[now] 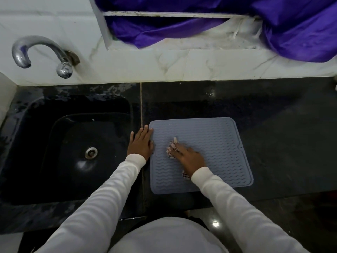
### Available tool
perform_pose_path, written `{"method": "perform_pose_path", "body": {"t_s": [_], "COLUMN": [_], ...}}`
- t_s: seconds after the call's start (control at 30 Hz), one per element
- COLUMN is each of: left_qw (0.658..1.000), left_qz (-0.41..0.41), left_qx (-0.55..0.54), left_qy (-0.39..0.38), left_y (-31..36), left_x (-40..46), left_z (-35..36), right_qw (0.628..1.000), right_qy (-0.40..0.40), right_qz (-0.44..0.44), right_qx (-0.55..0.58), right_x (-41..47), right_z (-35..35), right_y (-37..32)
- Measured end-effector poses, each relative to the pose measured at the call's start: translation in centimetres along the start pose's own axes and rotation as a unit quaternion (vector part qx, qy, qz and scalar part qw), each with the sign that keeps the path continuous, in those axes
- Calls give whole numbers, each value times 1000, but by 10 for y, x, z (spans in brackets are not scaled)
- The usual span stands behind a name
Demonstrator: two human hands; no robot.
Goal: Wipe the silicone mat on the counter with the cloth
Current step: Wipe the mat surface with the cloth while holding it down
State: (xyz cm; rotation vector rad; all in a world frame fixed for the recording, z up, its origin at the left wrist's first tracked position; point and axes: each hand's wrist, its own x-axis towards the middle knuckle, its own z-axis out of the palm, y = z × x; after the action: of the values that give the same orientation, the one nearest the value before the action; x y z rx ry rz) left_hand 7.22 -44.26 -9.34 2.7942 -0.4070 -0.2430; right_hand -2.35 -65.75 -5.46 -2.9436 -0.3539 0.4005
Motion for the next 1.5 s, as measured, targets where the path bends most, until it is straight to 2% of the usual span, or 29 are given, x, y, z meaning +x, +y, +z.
{"method": "perform_pose_path", "body": {"t_s": [0.27,0.6,0.73,1.0,1.07,1.17,1.23,1.27,1.37,1.5], "left_qw": [1000,999,999,998,998,998,998,998,997,997], "left_qz": [-12,-25,-34,-57,-58,-55,-57,-59,-66,-67], "left_qx": [10,15,31,24,25,24,21,21,22,17], "left_qy": [-2,-15,-19,-18,-22,-20,-21,-22,-17,-19], "left_y": [7,14,17,25,24,23,22,23,27,26], "left_x": [-1,-1,-1,0,0,-1,-2,-3,-5,-5], "left_z": [-1,-4,-5,-2,-1,0,1,2,4,4], "right_qw": [998,989,972,981,986,984,977,971,960,958], "right_qy": [-34,-61,-54,-24,-33,18,52,94,177,160], "right_qz": [52,136,222,187,161,175,193,190,116,8], "right_qx": [-26,-5,61,53,22,4,79,115,185,237], "right_x": [-38,-76,-97,-109,-110,-105,-101,-97,-76,-38], "right_z": [-12,-31,-45,-42,-39,-44,-50,-53,-68,-65], "right_y": [65,153,193,214,215,206,187,178,132,42]}}
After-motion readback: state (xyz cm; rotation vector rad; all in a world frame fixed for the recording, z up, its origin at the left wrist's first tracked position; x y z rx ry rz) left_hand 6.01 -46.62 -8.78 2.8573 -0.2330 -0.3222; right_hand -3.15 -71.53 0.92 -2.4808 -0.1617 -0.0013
